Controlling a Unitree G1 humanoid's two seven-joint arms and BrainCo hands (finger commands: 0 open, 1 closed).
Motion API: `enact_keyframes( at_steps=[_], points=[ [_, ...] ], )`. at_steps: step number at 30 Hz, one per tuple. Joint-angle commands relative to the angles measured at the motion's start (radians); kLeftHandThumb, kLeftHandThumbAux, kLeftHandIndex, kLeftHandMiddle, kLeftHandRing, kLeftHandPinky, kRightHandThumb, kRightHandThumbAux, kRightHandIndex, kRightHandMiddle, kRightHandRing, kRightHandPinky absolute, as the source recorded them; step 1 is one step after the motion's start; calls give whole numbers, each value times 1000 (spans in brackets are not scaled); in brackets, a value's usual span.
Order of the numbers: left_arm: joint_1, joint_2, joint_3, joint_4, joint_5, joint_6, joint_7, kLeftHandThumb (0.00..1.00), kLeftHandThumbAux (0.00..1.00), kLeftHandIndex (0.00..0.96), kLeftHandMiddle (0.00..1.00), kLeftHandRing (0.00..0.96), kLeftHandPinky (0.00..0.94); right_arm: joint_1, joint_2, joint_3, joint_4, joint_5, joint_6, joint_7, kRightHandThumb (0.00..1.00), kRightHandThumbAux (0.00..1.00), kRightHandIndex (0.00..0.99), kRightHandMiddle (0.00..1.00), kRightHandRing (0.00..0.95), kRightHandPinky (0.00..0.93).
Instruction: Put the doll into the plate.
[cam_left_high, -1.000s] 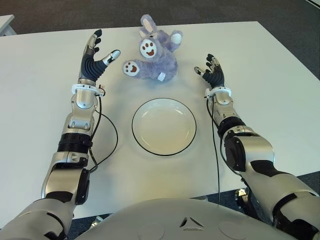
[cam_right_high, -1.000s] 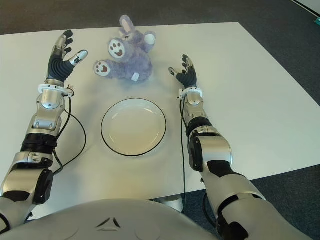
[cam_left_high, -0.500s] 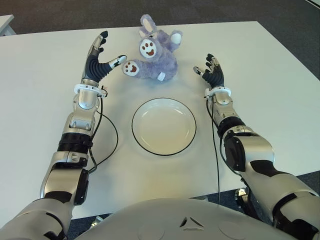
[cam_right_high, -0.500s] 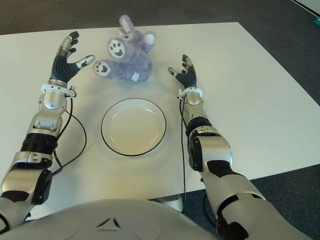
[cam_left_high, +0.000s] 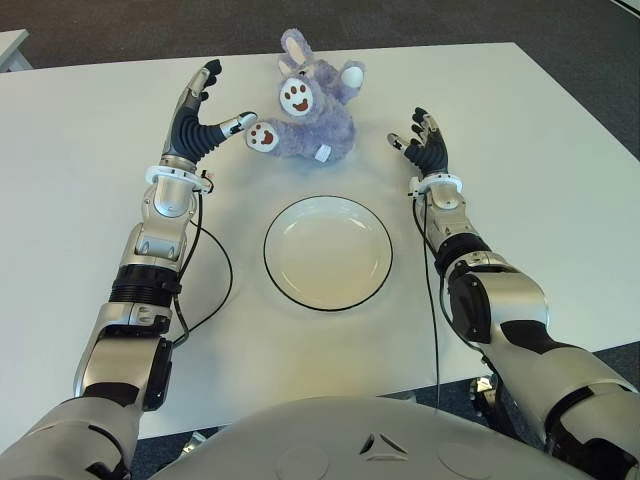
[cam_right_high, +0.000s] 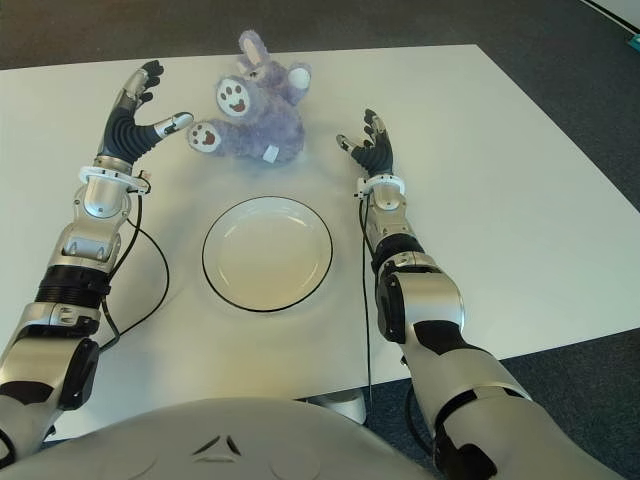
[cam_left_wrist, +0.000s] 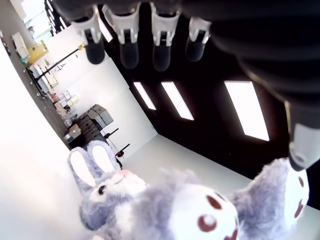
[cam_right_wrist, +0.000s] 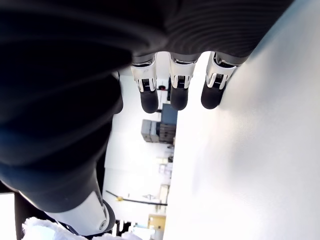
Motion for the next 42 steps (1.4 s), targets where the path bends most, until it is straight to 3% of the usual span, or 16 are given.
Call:
enact_keyframes(
  at_steps=[1,18,24,42],
  points=[
    [-5,18,-7,-14,17,14,-19,0,470,0,107,98,0,101,42,9,70,-7,86,11,345,812,67,23,4,37],
    [-24,63,-34,-38,85,-19,-15,24,519,0,104,119,0,102,45,8,69,-5,86,7,344,805,72,27,5,38],
    [-29,68,-40,-51,102,-23,-18,80,492,0,83,98,0,102,45,8,70,-5,86,8,328,808,66,21,0,30],
    [-43,87,-62,-86,153,-22,-22,79,399,0,75,78,0,101,47,10,70,-7,87,-2,316,809,72,26,3,41]
  ],
)
